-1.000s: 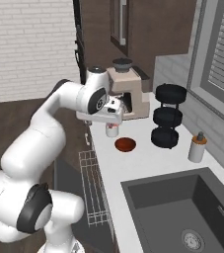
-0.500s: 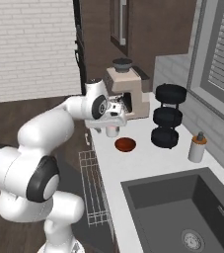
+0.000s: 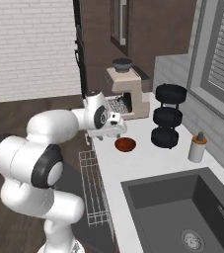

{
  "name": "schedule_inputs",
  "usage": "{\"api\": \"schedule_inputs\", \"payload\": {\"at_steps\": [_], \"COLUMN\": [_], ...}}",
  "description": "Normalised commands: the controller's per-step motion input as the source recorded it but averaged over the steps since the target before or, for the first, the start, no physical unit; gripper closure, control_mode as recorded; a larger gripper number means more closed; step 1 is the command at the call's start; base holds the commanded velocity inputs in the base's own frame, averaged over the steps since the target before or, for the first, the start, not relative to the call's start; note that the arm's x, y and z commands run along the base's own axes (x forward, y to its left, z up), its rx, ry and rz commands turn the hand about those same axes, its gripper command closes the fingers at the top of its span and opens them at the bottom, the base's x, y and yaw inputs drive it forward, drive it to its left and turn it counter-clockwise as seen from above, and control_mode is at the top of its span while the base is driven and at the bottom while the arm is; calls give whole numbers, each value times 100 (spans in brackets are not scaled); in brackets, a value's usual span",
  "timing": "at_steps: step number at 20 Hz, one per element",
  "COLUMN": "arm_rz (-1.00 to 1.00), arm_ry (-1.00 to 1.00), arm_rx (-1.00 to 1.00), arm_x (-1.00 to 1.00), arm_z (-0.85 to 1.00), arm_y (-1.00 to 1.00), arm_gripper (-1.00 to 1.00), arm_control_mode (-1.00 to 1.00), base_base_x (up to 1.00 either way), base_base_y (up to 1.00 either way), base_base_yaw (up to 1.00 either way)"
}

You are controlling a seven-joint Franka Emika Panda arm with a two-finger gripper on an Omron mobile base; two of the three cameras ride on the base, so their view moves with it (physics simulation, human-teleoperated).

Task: Pick up the cup and bowl from the counter, place them in the dishwasher, and close the dishwasher door.

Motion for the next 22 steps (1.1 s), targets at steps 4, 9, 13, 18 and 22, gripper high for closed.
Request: {"api": "schedule_inputs", "payload": {"at_steps": [4,9,13,18,22], "arm_rz": [0,0,0,2,5], "arm_ry": [0,0,0,0,0], "arm_rx": [0,0,0,0,0], "arm_x": [31,38,39,30,18], "arm_z": [-47,-45,-33,-31,-32], "arm_y": [0,-15,-26,-23,-5], "arm_gripper": [-100,-100,-100,-100,-100], "arm_control_mode": [-100,-100,-100,-100,-100], "base_base_x": [0,0,0,0,0], "base_base_y": [0,0,0,0,0], "base_base_yaw": [0,0,0,0,0]}}
